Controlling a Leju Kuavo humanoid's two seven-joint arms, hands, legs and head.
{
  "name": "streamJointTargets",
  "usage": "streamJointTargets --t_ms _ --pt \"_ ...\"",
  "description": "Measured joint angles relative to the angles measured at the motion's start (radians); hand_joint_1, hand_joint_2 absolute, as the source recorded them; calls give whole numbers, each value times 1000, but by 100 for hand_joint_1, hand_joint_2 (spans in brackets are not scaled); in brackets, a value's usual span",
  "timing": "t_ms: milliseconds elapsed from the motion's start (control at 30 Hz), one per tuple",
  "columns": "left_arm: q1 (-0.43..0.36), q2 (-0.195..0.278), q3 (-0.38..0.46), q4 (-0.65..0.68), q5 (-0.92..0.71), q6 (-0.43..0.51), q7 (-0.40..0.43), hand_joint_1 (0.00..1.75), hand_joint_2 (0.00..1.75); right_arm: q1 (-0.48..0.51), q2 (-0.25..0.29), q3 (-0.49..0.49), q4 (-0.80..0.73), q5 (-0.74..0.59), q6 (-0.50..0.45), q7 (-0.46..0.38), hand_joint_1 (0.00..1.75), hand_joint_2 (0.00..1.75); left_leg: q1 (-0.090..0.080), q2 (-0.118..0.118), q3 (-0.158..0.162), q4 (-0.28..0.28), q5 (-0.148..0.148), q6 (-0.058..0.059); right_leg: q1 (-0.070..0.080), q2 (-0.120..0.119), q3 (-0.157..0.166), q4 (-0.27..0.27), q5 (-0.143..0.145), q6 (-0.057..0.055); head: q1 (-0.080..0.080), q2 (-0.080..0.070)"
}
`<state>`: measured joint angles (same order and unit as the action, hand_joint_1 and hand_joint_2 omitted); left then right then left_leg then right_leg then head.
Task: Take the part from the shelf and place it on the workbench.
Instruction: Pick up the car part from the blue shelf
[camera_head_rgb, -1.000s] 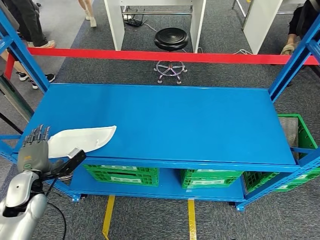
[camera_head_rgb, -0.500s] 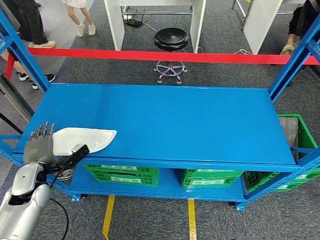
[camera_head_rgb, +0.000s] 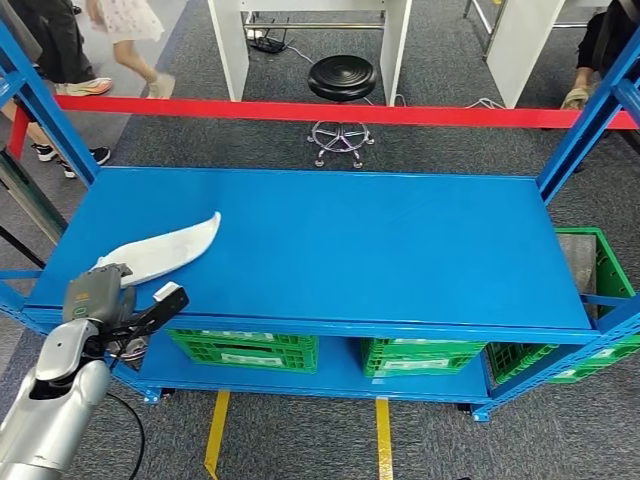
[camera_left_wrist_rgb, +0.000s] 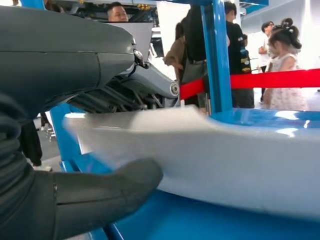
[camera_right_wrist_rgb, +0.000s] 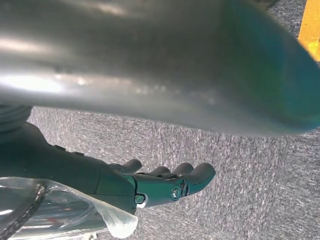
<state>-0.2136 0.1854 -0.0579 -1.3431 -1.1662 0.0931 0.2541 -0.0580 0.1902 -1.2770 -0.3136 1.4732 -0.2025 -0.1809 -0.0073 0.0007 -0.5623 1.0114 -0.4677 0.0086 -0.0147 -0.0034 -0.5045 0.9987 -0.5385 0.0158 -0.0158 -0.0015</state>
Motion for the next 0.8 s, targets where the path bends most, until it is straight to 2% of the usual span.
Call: streamJointTargets --t_ms 300,800 --pt "1 -1 -8 0 22 15 -31 175 175 2 -2 8 0 -1 0 0 0 0 0 0 0 0 0 0 0 0 0 0 0 0 0 0" --pt "58 -3 -16 -70 49 112 -108 175 175 5 -4 13 0 -11 -1 -5 0 0 0 0 0 0 0 0 0 0 0 0 0 0 0 0"
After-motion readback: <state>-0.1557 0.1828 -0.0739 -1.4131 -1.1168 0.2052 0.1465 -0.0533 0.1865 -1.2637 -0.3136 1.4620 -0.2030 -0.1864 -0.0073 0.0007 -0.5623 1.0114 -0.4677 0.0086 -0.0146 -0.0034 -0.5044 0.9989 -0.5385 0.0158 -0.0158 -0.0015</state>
